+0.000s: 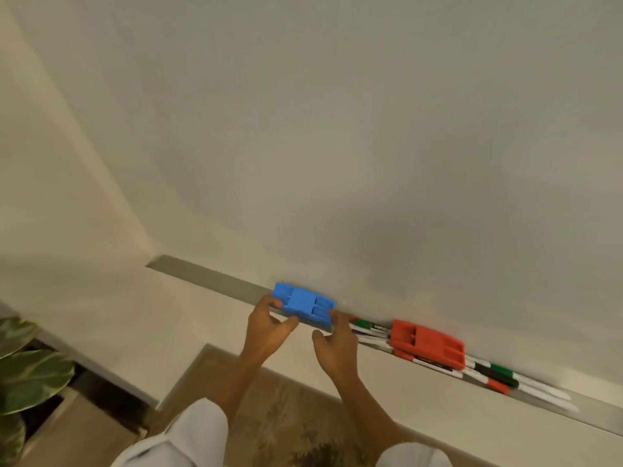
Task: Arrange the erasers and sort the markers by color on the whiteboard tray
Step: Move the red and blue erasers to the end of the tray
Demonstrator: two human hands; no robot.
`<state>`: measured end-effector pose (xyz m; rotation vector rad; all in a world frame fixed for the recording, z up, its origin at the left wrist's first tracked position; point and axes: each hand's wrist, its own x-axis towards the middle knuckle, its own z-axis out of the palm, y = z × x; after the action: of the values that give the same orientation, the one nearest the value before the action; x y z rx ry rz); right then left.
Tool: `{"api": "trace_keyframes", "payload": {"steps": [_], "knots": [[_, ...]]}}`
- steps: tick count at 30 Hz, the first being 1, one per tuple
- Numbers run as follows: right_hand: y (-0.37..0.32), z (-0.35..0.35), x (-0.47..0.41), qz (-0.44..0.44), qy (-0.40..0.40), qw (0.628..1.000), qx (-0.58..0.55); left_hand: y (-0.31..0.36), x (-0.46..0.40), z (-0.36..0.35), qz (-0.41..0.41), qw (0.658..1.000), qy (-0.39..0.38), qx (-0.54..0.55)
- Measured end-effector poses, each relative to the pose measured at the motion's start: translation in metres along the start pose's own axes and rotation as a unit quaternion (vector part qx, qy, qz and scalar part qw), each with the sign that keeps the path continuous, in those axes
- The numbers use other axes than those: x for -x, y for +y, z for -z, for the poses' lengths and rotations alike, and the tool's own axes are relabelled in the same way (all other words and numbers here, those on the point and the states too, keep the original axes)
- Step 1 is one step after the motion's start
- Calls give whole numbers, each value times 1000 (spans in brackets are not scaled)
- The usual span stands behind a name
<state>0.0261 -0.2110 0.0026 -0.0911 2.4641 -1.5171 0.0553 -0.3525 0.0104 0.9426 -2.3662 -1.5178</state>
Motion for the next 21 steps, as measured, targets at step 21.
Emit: {"api": "trace_keyframes", "payload": {"steps": [21], "knots": [[74,118,-1,-184,377,907,11,33,29,-108,-74,957,-281,10]]}}
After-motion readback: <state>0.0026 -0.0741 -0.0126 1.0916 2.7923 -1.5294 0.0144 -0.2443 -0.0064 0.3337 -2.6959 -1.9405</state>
